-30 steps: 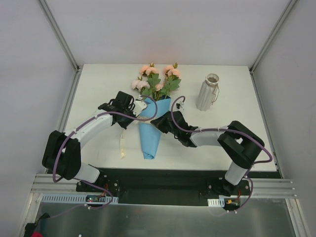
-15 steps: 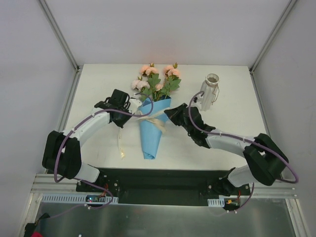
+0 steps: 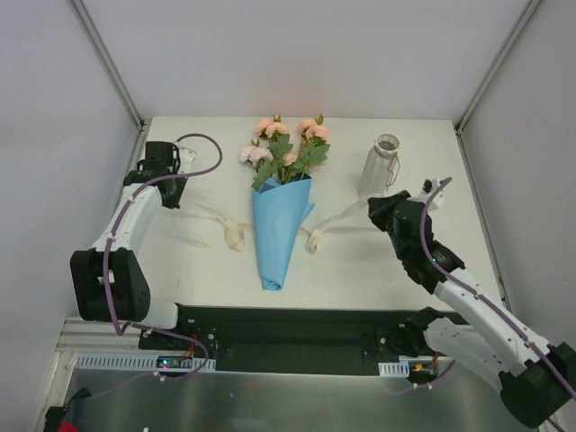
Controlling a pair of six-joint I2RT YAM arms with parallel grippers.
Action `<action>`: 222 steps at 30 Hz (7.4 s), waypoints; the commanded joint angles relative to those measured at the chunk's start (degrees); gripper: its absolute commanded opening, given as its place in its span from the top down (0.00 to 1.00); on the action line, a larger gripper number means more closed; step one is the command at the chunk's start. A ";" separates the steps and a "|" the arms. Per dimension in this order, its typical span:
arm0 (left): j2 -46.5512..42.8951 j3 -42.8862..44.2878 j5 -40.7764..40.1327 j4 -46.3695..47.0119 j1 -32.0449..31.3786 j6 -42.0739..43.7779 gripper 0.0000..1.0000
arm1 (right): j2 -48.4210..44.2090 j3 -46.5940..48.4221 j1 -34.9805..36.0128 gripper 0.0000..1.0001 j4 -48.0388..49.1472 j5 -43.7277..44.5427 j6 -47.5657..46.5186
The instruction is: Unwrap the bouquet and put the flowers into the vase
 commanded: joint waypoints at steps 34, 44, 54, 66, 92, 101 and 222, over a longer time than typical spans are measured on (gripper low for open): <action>-19.00 -0.49 25.62 -15.86 9.74 -0.29 0.01 | 40.80 36.39 50.20 0.04 -28.51 10.39 -58.50; -16.81 -0.93 28.35 -17.36 9.83 0.07 0.01 | 53.90 42.19 50.91 0.06 -24.11 13.03 -66.24; -14.17 2.06 30.02 -17.36 9.75 -1.60 0.01 | 59.97 45.80 49.42 0.06 -25.78 11.79 -66.07; -17.60 1.10 28.88 -17.62 9.92 -1.08 0.01 | 61.73 42.28 48.71 0.10 -22.17 19.18 -64.84; -19.00 2.33 27.55 -19.73 9.92 1.03 0.01 | 67.00 36.48 49.41 0.18 -7.96 37.18 -64.57; -20.14 2.24 28.00 -19.64 9.83 1.21 0.01 | 64.99 33.14 52.75 0.40 9.17 45.10 -70.45; -18.48 4.70 29.31 -22.19 9.83 3.67 0.01 | 73.95 41.05 48.10 0.15 -3.19 46.16 -60.09</action>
